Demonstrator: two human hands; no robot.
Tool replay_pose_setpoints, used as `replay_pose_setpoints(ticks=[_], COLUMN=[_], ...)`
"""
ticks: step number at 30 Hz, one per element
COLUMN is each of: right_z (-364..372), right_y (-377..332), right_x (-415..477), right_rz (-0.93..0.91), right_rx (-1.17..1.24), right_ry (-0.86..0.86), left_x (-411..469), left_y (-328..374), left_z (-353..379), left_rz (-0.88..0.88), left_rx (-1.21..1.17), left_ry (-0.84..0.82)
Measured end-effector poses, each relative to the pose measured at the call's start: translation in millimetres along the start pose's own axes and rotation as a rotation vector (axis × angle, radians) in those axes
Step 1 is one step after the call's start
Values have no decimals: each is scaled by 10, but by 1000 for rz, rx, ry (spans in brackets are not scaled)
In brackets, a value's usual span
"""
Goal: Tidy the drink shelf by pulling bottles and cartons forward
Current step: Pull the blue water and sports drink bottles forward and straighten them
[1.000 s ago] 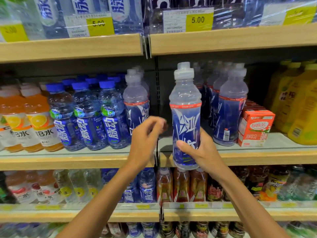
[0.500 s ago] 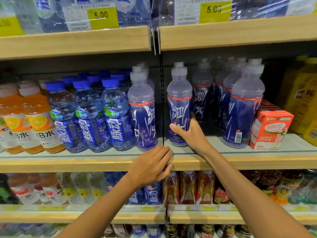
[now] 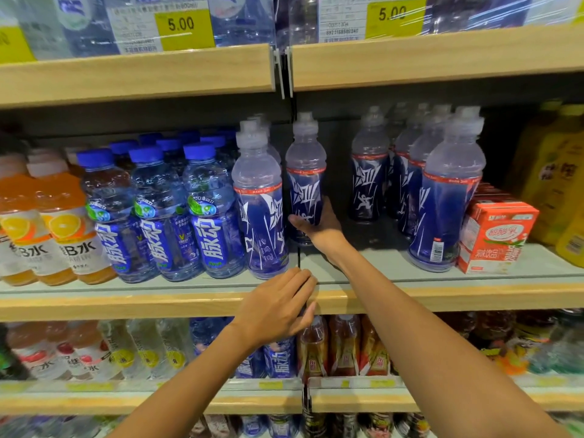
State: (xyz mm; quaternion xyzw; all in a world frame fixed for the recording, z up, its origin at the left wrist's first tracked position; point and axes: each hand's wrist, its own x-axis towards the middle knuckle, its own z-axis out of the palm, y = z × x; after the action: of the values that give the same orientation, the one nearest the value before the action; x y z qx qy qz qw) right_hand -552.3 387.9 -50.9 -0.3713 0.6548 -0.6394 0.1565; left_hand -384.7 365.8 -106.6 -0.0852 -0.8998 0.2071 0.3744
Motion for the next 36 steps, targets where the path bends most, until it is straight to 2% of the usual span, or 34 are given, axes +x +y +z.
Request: replay_pose_setpoints(ticks=[4, 13, 17, 21, 24, 28, 36], right_z=[73, -61, -369, -610, -660, -666, -684], right_y=[-22, -72, -57, 25, 87, 127, 206], right_x=[-46, -110, -242, -306, -234, -35, 225], right_rz=[9, 47, -26, -9, 16, 142, 164], right_rx=[7, -13, 5, -190, -298, -453, -465], right_ry=[32, -40, 167, 352, 397, 385, 422], left_x=[13, 83, 171, 350, 393, 368, 365], left_y=[1, 10, 27, 58, 65, 54, 43], left_z=[-2, -135, -171, -146, -132, -125, -122], left_rz=[-9, -50, -60, -45, -69, -68, -86], left_rx=[10, -56, -83, -109, -136, -139, -147], left_ry=[-31, -105, -141, -205, -243, -266, -305])
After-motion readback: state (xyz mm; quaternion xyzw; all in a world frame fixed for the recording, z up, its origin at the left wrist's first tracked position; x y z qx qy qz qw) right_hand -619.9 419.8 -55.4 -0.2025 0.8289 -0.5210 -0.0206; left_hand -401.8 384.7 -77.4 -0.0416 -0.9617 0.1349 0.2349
